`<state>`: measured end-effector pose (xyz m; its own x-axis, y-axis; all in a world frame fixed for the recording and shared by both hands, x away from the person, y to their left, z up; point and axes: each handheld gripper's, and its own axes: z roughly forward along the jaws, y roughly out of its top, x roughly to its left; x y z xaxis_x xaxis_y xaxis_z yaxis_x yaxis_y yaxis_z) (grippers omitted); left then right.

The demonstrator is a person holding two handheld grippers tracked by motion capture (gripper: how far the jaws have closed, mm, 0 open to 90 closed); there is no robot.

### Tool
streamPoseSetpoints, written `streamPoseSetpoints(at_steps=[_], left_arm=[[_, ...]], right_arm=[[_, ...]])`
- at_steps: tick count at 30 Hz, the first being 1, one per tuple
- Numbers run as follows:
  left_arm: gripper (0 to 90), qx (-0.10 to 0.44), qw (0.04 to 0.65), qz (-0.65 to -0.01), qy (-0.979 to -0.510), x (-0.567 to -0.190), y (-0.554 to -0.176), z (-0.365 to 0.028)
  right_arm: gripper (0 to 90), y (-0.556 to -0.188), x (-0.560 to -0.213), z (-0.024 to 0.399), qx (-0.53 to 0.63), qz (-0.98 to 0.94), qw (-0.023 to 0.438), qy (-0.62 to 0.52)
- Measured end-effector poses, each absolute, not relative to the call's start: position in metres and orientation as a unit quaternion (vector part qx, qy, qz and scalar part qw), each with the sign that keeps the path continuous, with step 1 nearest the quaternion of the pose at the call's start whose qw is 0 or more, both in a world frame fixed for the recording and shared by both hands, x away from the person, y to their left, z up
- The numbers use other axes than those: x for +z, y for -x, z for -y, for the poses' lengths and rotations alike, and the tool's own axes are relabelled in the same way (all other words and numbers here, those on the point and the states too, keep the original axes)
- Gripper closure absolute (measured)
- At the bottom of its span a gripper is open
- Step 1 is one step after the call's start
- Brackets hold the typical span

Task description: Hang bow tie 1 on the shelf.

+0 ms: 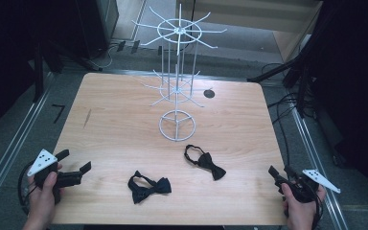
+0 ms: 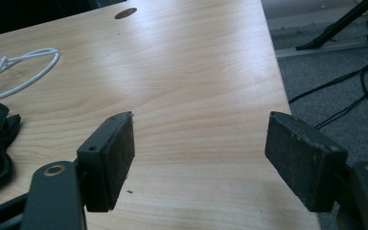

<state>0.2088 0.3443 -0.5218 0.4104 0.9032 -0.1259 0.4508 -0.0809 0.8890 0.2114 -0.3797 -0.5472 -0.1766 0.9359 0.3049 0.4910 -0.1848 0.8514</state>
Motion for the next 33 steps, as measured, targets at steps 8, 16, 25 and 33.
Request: streamPoseSetpoints(at_steps=[8, 16, 25, 33], left_arm=[[0.0, 0.244, 0.457, -0.486, -0.704, -0.522, -0.211, -0.341], [0.0, 0.253, 0.451, -0.486, -0.705, -0.522, -0.211, -0.339], [0.0, 0.257, 0.455, -0.487, -0.700, -0.522, -0.210, -0.340], [0.0, 0.262, 0.462, -0.497, -0.686, -0.522, -0.209, -0.342]], right_arm=[[30.7, -0.217, -0.534, 0.349, 0.495, -0.613, 0.234, -0.570], [31.3, -0.218, -0.526, 0.325, 0.502, -0.630, 0.232, -0.545], [31.8, -0.226, -0.524, 0.317, 0.504, -0.630, 0.229, -0.545], [31.9, -0.236, -0.520, 0.300, 0.513, -0.639, 0.222, -0.529]])
